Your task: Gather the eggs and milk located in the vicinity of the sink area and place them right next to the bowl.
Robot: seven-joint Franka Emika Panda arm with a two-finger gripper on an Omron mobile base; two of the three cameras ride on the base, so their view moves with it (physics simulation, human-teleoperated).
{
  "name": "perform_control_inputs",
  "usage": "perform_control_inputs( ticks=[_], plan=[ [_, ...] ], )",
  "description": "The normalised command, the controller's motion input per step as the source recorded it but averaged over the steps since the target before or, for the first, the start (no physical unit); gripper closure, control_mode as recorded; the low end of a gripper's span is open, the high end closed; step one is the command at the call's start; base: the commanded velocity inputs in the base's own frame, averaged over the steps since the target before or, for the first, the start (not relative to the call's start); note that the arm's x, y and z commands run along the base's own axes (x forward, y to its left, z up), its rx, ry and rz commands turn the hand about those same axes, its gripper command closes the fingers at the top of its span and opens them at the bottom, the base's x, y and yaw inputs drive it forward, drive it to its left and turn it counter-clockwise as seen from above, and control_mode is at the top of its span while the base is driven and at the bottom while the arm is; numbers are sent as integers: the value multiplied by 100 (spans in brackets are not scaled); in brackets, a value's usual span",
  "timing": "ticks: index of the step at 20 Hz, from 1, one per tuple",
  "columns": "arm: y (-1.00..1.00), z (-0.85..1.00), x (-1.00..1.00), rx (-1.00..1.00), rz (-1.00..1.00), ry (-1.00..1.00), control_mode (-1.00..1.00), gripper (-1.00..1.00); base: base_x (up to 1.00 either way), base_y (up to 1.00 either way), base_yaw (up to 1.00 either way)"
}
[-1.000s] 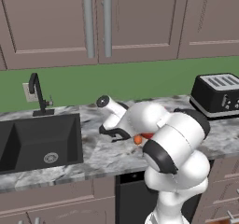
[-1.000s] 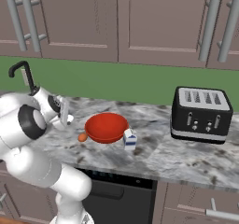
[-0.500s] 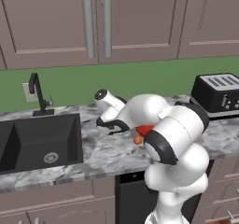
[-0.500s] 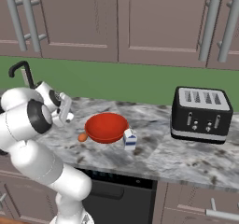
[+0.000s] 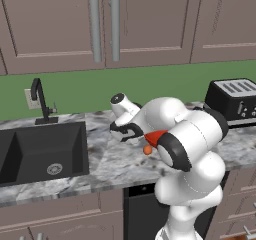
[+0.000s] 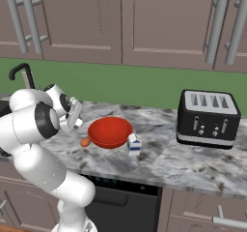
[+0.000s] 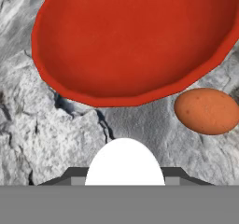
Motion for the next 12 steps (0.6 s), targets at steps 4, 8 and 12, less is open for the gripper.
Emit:
perform_control_inputs(
  ticks=[4, 8, 12],
  plan=[
    [-4, -37, -5, 0, -13, -6, -100, 100, 0, 0, 0],
    [0, -29, 0, 0, -11, -6, -100, 100, 0, 0, 0],
    [0, -25, 0, 0, -10, -4, -100, 100, 0, 0, 0]
  ],
)
